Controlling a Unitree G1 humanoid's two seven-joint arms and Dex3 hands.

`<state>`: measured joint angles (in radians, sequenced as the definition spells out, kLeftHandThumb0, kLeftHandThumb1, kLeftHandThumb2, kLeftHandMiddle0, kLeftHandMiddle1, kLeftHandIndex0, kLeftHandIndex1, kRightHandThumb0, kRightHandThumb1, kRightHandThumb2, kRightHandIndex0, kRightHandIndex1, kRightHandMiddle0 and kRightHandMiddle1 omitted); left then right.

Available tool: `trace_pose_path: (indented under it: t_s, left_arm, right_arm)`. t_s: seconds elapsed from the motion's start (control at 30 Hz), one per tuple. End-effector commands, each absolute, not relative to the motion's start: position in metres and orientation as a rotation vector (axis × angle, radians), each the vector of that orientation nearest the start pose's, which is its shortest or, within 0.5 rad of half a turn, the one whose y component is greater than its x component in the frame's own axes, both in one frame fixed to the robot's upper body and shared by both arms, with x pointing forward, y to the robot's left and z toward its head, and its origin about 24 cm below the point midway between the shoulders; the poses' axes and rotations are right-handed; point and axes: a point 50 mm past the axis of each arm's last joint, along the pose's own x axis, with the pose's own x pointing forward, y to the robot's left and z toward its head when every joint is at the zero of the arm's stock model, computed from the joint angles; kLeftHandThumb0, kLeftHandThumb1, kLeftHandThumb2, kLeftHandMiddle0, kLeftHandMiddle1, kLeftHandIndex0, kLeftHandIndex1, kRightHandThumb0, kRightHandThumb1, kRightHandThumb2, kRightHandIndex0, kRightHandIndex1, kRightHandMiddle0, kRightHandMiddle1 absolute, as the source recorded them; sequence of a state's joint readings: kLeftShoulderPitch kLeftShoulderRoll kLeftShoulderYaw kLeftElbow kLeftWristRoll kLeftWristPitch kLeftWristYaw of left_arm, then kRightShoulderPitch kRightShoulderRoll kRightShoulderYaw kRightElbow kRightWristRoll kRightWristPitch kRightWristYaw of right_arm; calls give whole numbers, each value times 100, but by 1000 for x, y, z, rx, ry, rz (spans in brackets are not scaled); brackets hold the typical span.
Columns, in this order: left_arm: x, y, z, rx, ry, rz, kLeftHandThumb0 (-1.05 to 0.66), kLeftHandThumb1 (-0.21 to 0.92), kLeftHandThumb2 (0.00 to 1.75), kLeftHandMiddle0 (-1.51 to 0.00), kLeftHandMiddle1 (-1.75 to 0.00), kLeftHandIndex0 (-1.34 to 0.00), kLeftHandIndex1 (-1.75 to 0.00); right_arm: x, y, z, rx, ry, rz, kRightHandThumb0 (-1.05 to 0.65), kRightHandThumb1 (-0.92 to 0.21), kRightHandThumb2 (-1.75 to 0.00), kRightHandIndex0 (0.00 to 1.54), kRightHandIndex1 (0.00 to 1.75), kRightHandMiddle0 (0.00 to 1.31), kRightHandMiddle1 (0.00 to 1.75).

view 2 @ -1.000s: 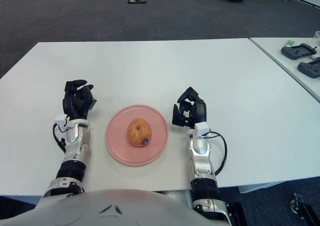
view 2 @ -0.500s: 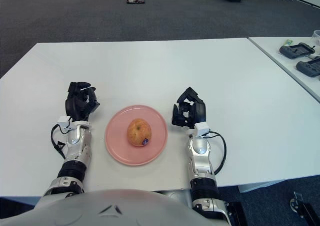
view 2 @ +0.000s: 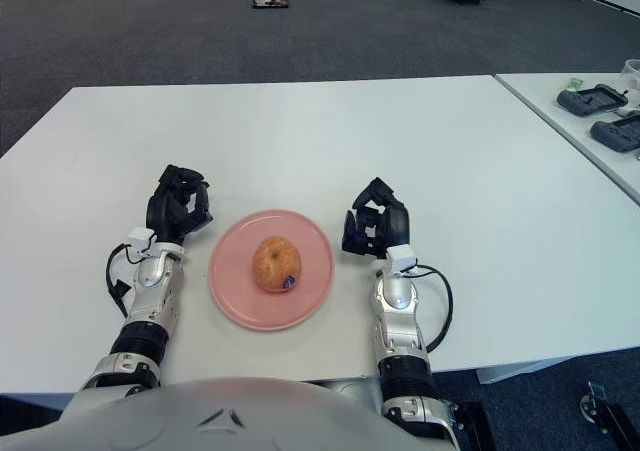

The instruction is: Put the apple into the plate.

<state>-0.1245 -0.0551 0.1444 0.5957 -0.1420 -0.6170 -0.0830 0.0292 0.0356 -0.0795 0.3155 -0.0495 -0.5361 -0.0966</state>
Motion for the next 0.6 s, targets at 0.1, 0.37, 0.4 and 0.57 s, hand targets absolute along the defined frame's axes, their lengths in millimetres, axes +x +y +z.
trace_pose_path:
  t_s: [0.1,0.37,0.4,0.57]
  left_arm:
    - [231,166,-30,-139,-31,76,-44,45,116,-88,-175,-50,-175]
    - [226,165,-30,-128,-10,68,-44,45,116,-87,-175,-51,-175]
    - [226,165,-30,-127,-7,68,-44,45,116,-86,-175,-51,-175]
    - [225,166,-30,-126,1,64,-44,44,117,-87,-175,-51,-175]
  right_arm:
    - [235,-161,7,1,-151,-164,-56,-15,-154,135,175,76,175]
    - [234,-159,-3,20,-77,-159,-56,-14,-154,134,175,76,175]
    - [234,-159,-4,22,-69,-159,-56,-14,-154,134,175,76,175]
    - [234,-159,-7,22,-18,-171,-56,-14,-154,135,175,76,175]
